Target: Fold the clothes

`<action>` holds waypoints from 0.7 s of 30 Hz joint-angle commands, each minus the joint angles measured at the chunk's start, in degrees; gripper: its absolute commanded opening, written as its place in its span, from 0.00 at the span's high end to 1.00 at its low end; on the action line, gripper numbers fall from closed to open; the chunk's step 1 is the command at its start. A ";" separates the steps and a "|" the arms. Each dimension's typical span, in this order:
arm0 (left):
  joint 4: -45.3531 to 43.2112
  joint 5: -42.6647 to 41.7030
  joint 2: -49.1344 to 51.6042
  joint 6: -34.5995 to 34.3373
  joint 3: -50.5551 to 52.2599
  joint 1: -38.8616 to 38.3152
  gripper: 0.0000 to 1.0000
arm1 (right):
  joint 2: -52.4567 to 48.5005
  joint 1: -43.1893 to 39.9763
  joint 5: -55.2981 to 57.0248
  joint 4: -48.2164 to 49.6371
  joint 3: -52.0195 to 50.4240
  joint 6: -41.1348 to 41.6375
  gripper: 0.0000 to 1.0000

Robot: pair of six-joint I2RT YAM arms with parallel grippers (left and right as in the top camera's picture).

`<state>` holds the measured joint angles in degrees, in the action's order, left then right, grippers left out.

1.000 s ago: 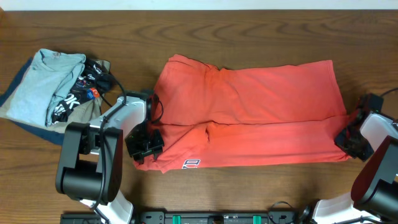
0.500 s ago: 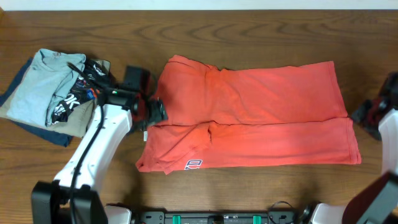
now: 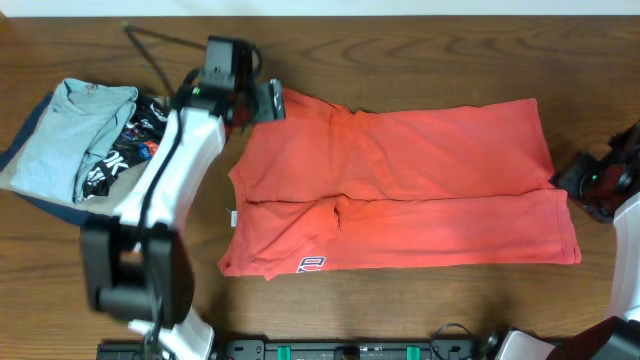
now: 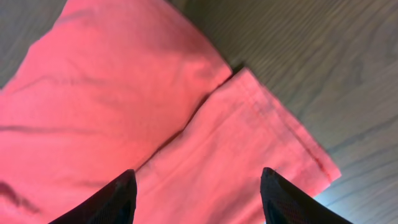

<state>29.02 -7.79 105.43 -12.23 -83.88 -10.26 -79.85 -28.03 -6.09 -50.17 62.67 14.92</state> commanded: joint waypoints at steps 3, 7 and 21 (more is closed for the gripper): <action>-5.20 -0.63 9.84 2.58 -5.46 1.84 0.16 | 0.46 -0.42 -1.92 -2.14 0.31 -2.58 0.38; -9.79 -1.49 13.75 2.56 -5.51 1.99 0.23 | 0.46 -0.42 -1.92 -2.56 0.28 -2.58 0.39; -14.19 -6.78 20.96 1.97 -5.51 1.49 0.45 | 0.46 -0.42 -1.92 -2.73 0.26 -2.56 0.42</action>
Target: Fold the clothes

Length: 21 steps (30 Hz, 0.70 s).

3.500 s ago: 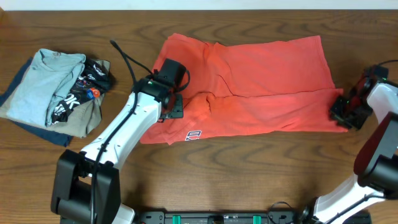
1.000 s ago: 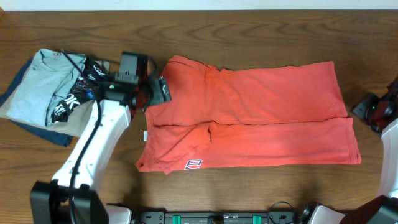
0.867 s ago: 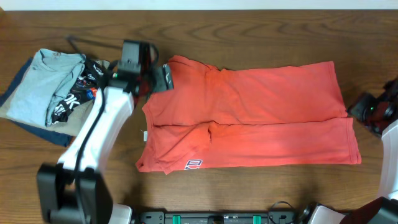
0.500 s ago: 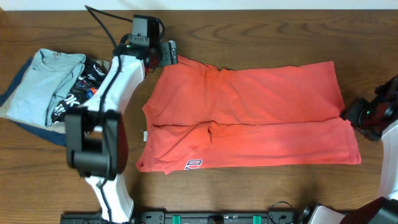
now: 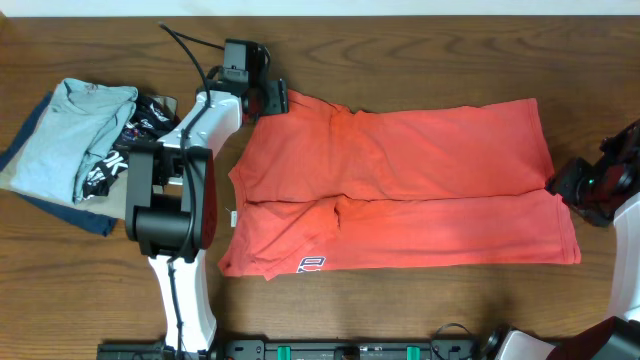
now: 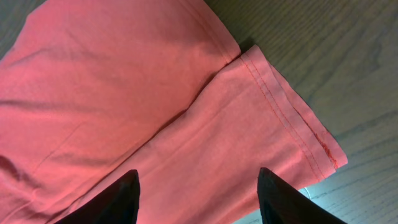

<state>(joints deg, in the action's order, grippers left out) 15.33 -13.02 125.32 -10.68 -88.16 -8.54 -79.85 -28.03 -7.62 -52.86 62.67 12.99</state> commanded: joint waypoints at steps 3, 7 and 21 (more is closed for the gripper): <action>-2.23 -1.57 1.14 0.39 -1.22 -0.26 0.64 | 0.46 -0.42 -0.39 -0.13 0.26 -0.63 0.44; -2.19 -1.60 1.14 0.35 -1.22 -0.28 0.94 | 0.46 -0.42 -0.37 -0.11 0.26 -0.63 0.49; 17.25 -2.43 -10.43 -1.01 -1.22 0.13 0.94 | -4.79 2.56 -0.35 9.94 0.26 -4.11 0.53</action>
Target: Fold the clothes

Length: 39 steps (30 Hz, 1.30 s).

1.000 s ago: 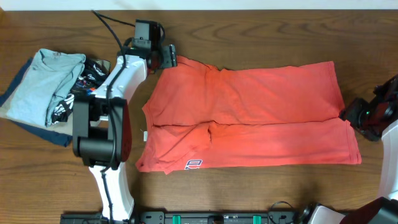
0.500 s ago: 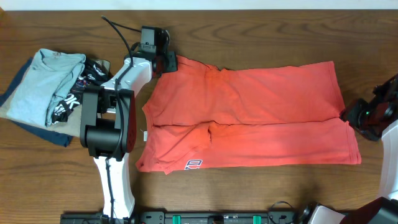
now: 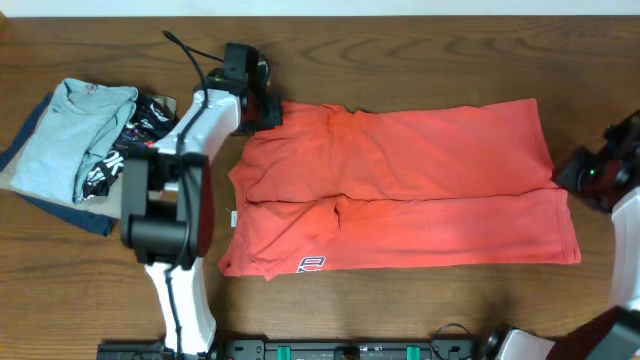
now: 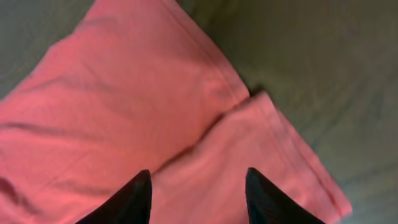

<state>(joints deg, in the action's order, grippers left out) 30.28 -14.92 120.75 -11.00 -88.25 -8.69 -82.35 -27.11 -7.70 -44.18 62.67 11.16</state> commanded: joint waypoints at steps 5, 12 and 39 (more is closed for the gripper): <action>8.07 -0.52 -10.08 -0.68 -1.14 0.26 0.94 | -6.75 4.57 -0.24 11.58 0.26 -2.25 0.53; 10.19 -0.50 -9.79 -0.66 -0.13 0.26 0.94 | -14.38 8.17 0.39 25.99 0.28 -4.52 0.48; 9.94 -0.44 -9.57 -0.63 2.69 0.26 0.94 | -44.92 9.94 1.46 44.63 17.55 -4.09 0.47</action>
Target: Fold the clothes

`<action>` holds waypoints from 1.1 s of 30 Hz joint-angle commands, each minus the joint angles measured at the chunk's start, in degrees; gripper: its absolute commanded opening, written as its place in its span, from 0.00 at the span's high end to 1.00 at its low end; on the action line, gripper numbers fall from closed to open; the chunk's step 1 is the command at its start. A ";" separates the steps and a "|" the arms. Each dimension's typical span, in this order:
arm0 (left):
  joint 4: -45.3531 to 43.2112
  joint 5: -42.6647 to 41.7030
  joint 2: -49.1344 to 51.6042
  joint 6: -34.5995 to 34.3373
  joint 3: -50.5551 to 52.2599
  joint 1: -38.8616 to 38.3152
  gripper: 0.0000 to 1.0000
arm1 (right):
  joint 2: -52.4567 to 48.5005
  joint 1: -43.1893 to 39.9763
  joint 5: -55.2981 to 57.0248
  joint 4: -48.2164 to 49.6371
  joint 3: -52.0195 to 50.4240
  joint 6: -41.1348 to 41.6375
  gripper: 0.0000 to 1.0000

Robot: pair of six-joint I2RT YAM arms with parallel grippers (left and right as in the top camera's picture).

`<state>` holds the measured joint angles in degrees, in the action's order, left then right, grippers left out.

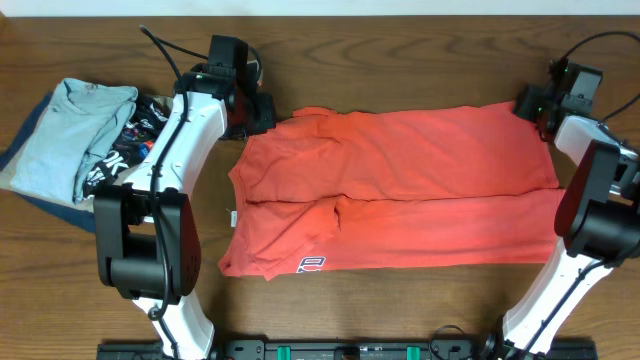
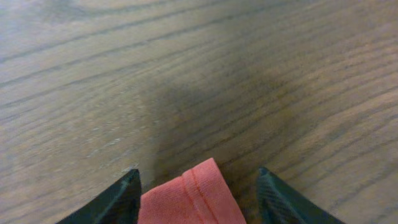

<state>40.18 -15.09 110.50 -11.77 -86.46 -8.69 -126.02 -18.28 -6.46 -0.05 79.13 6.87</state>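
Note:
A red-orange pair of shorts (image 1: 400,190) lies spread flat on the wooden table (image 1: 400,50), with a small logo near its front left corner. My right gripper (image 1: 531,103) is at the garment's far right corner. In the right wrist view it (image 2: 196,198) stands open, fingers wide apart, with the hemmed corner of the red cloth (image 2: 193,199) between them. My left gripper (image 1: 252,110) is at the far left corner of the garment. Whether it holds the cloth does not show from overhead.
A stack of clothes sits at the left of the table: a light grey-blue shirt (image 1: 65,140) on top and a dark patterned garment (image 1: 135,145) beside it. A black cable (image 1: 165,50) trails from the left arm.
My right gripper has moved from the middle of the garment's right edge to its far right corner, still open. The left gripper sits slightly further left, and the far left corner lies lower.
My right gripper stayed open over the split at the garment's right edge through all the earlier moments, while the left gripper stayed by the far left corner. Now both grippers are at the garment's two far corners.

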 commanded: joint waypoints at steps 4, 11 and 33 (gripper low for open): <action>0.09 1.64 0.68 0.11 0.90 0.26 0.94 | -1.66 1.11 0.24 0.13 1.07 0.79 0.76; 0.09 2.16 0.68 0.13 0.90 0.37 0.94 | -0.57 0.28 0.66 -3.69 1.14 0.79 0.99; 2.43 -5.77 -3.76 -3.32 0.79 6.54 0.66 | 22.16 -7.37 4.07 -33.68 1.42 0.76 0.99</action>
<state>44.49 -18.94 107.63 -14.81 -85.89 -1.48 -103.26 -25.69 -3.03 -32.77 80.38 7.40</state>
